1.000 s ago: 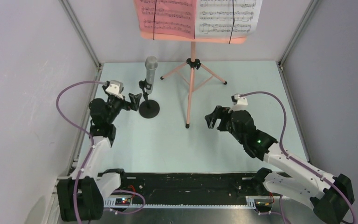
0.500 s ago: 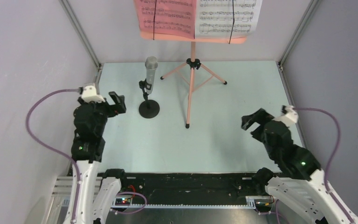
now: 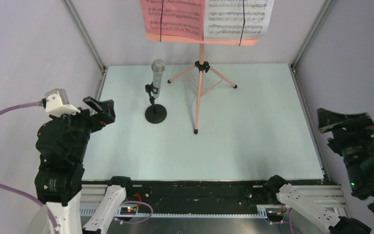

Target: Set up the instrument practice props

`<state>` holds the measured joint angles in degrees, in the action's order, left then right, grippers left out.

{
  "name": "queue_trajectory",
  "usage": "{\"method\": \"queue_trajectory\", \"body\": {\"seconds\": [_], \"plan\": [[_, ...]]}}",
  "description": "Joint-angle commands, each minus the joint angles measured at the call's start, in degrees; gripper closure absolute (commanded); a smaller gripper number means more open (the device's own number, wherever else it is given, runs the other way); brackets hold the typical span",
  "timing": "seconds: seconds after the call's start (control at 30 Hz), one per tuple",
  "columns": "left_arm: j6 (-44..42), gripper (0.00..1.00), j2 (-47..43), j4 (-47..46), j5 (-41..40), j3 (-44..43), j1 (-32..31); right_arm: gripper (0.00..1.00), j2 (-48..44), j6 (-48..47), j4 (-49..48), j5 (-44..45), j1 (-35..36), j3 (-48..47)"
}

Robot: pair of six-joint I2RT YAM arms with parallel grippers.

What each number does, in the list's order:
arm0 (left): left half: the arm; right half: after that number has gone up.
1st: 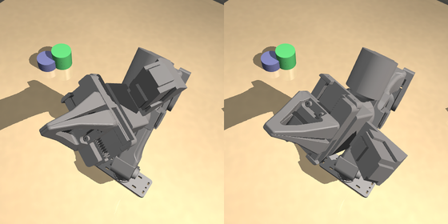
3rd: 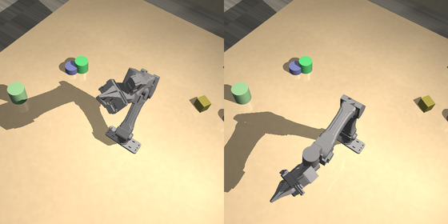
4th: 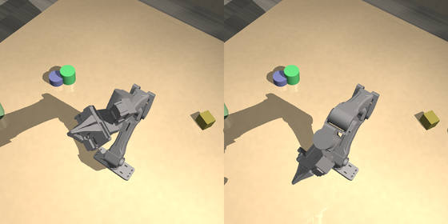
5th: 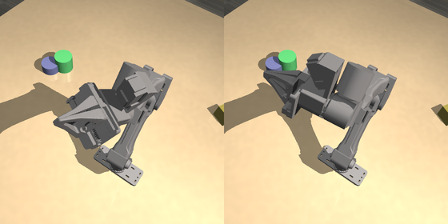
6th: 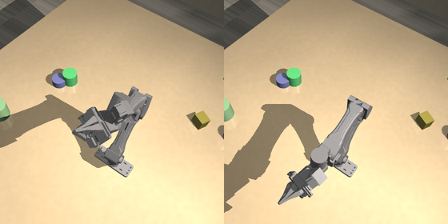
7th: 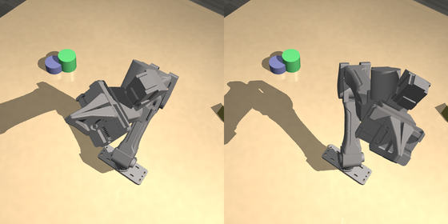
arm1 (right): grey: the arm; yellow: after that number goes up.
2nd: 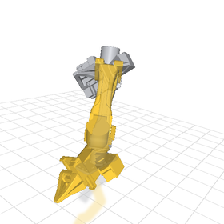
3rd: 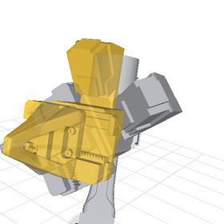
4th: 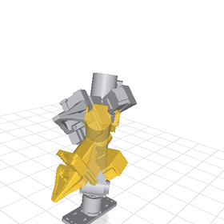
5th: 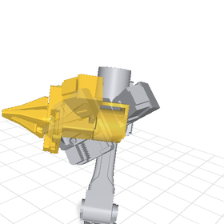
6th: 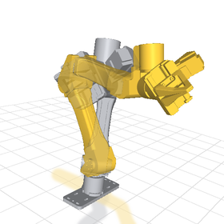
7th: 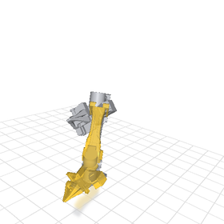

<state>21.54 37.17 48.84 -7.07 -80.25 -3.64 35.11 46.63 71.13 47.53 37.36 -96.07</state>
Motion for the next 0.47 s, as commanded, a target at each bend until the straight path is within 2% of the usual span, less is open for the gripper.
{"method": "queue_trajectory", "body": {"seconds": [0.0,0.2,0.43], "plan": [[5.45,0.00,-1.96,11.76,0.57,-3.49,-0.15,0.01,1.12,-2.77,2.91,-3.61,-0.10,-5.15],[7.15,0.00,-6.31,21.02,1.89,-3.88,-0.26,0.01,0.38,-3.90,3.53,-7.13,-0.21,-8.23],[5.69,0.00,-8.10,25.16,4.43,-5.80,-0.22,0.01,-3.07,-3.79,-0.08,-12.57,-0.23,-1.84]]}}
